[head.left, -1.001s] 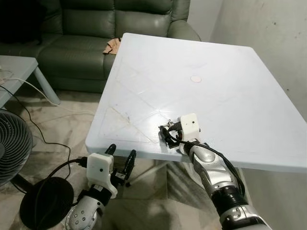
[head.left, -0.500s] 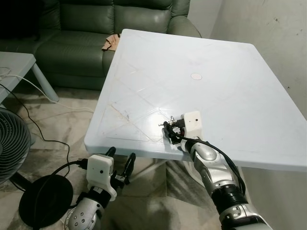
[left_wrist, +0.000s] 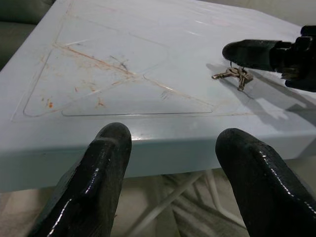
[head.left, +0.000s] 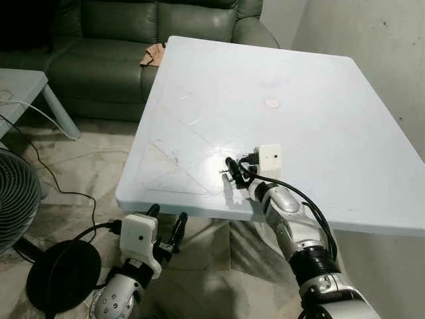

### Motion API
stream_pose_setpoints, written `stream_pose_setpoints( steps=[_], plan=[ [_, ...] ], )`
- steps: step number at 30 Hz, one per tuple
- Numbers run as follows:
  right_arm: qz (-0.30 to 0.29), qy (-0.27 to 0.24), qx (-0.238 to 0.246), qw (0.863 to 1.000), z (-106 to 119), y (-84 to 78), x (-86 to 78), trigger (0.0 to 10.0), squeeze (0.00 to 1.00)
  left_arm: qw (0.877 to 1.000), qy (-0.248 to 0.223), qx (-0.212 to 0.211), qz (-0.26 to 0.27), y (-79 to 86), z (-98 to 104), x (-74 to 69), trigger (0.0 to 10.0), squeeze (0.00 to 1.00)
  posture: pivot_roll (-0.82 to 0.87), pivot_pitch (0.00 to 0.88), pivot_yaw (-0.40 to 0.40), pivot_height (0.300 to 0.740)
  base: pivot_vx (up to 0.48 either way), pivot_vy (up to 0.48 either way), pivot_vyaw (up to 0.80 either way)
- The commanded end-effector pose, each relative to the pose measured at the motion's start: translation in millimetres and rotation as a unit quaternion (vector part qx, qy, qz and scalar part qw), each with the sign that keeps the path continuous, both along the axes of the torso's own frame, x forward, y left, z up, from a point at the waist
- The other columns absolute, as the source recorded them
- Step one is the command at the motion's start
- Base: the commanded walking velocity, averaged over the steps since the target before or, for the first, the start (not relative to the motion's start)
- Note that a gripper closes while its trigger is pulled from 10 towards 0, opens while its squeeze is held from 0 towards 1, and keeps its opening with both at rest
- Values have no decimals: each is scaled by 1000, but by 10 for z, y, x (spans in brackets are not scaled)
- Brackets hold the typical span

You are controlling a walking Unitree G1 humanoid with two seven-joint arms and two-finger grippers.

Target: Hang keys on a hook

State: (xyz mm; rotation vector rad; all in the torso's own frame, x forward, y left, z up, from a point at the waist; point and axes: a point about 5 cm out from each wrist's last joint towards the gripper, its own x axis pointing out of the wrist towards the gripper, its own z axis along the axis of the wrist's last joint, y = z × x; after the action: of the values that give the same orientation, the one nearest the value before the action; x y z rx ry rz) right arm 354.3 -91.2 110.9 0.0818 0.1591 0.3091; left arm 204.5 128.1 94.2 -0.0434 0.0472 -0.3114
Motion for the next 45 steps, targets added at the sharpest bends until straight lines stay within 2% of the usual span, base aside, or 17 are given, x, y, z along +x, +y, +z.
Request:
stream_pose_setpoints(
  steps=[1,2,4,5,7,9,12,13,14,15,16,17,31,33,34,36,45],
  plan=[
    [-13,10,-8,1000,-20,-34,15,3255,0,1000,-3,5,5,7,31,-10,10000,0,-15,142,-78,732,0,0,0],
    [-17,8,-14,1000,-22,-38,17,2353,0,1000,-2,5,5,8,30,-14,10000,0,-14,142,-78,732,0,0,0],
    [-17,13,-12,1000,-33,-35,17,2353,0,1000,-2,6,6,9,29,-17,10000,0,-14,142,-78,732,0,0,0],
    [-16,14,-12,1000,-32,-34,17,1725,0,1000,-2,6,6,9,30,-17,10000,0,-12,145,-79,732,0,0,0],
    [-14,14,-14,1000,-39,-42,16,1647,0,1000,-2,6,7,17,31,-21,10000,0,-12,145,-79,732,0,0,0],
    [-16,15,-15,1000,-44,-51,16,431,0,1000,-1,5,9,20,29,-23,10000,0,-13,146,-81,732,0,0,0],
    [-16,12,-13,1000,-38,-57,18,39,0,1000,-1,6,9,17,29,-21,10000,0,-14,146,-81,732,0,0,0],
    [-16,11,-13,1000,-36,-58,19,824,0,1000,-1,6,9,17,30,-20,10000,0,-15,146,-81,732,0,0,0],
    [-15,10,-11,1000,-34,-56,20,745,0,1000,-1,5,9,14,30,-19,10000,0,-16,146,-81,732,0,0,0],
    [-14,8,-10,1000,-31,-57,21,1725,0,1000,-1,6,9,11,32,-17,10000,0,-16,146,-81,732,0,0,0],
    [-14,8,-10,1000,-31,-57,21,1725,0,1000,-1,6,9,11,32,-17,10000,0,-16,146,-81,732,0,0,0],
    [-12,8,-10,1000,-28,-56,20,706,0,1000,-2,6,9,9,34,-15,10000,0,-17,146,-82,732,0,0,0],
    [-8,4,-10,1000,-27,-68,16,314,0,1000,-2,6,11,9,36,-12,10000,0,-16,148,-83,732,0,0,0],
    [-7,3,-9,1000,-27,-66,15,627,0,1000,-2,6,12,12,36,-14,10000,0,-15,149,-83,732,0,0,0],
    [-5,2,-10,1000,-24,-65,14,0,0,1000,-3,7,12,13,38,-15,10000,0,-15,149,-83,732,0,0,0],
    [-5,2,-9,1000,-26,-67,13,314,0,1000,-2,7,12,14,38,-16,10000,0,-15,149,-83,732,0,0,0],
    [-6,1,-7,1000,-24,-77,11,0,0,1000,-1,9,13,20,33,-26,10000,0,-14,149,-82,732,0,0,0]
  ],
)
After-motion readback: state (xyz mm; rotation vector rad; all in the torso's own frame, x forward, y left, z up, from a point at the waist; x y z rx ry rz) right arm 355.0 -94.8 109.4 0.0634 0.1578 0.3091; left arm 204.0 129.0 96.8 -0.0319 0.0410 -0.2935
